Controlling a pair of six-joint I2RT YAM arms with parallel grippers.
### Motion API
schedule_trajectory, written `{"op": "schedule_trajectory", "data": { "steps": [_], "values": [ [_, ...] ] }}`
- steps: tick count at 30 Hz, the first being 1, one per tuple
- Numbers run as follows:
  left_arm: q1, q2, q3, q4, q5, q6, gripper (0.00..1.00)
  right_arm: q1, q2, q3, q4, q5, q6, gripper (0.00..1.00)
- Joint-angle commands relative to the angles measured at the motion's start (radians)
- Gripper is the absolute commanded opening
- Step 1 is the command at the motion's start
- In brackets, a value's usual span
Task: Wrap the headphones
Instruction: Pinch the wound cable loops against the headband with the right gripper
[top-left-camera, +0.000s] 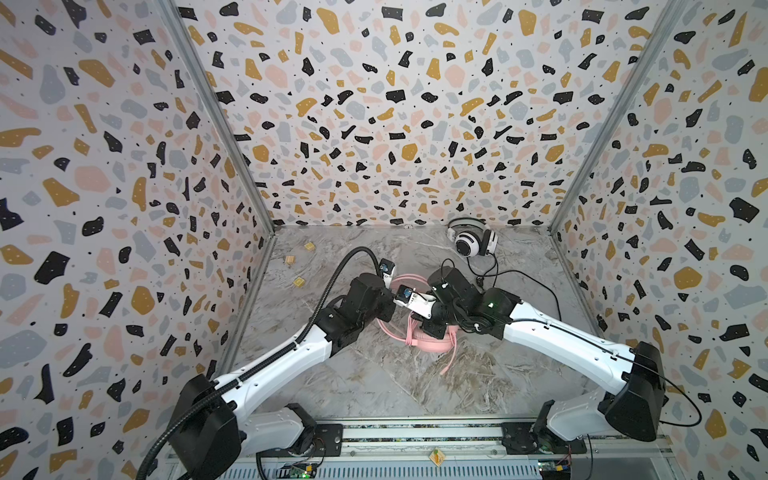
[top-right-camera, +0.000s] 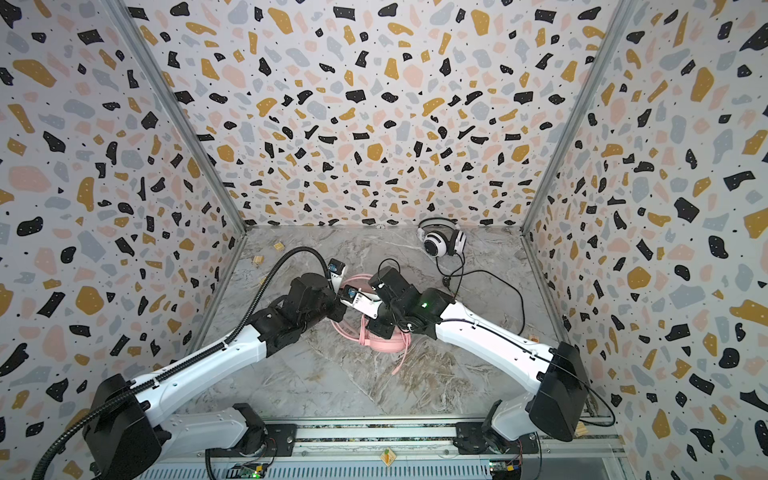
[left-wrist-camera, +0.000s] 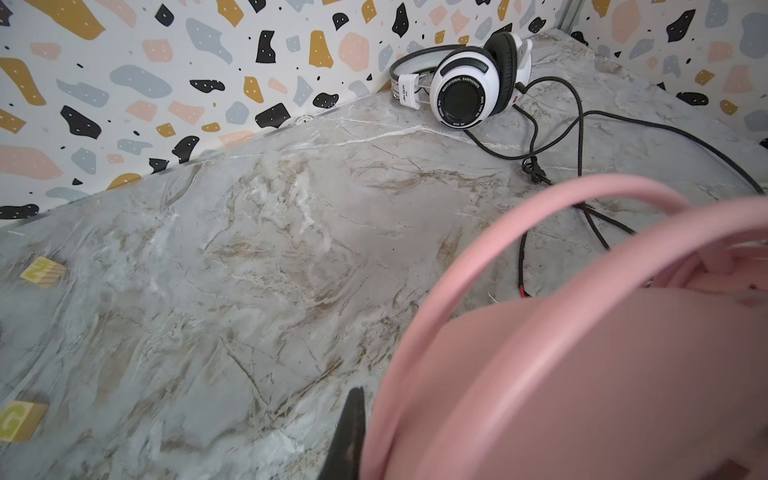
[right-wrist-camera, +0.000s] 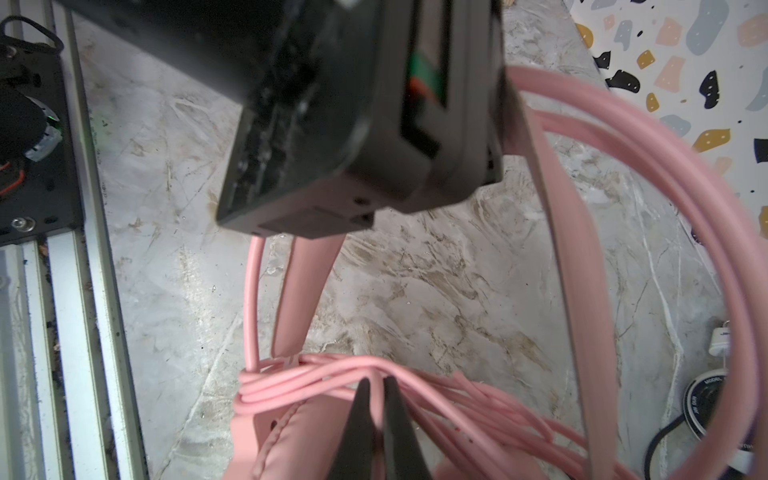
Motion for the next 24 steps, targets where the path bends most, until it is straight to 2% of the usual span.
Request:
{"op": "schedule_trajectory", "data": {
  "steps": [1, 6, 10, 18, 21, 24],
  "values": [
    [-0.018, -0.056, -0.020, -0.022, 0.237, 0.003, 0.00, -0.029, -0.079, -0.028, 0.277, 0.100, 0.017, 0.01],
    [0.006, -0.078, -0.007, 0.004, 0.356, -0.029, 0.00, -0.035, -0.187, -0.191, 0.454, 0.164, 0.048, 0.01],
    [0.012, -0.062, 0.014, 0.009, 0.445, -0.038, 0.00, -0.046, -0.254, -0.287, 0.616, 0.135, 0.086, 0.02],
    [0.012, -0.010, 0.036, 0.053, 0.580, -0.094, 0.00, -0.044, -0.218, -0.313, 0.735, 0.036, 0.096, 0.02],
    [0.015, -0.011, 0.035, 0.066, 0.597, -0.110, 0.00, -0.052, -0.216, -0.364, 0.810, 0.035, 0.087, 0.01],
    [0.034, -0.024, 0.038, 0.058, 0.600, -0.119, 0.00, -0.076, -0.218, -0.382, 0.804, 0.029, 0.096, 0.05]
  ]
}}
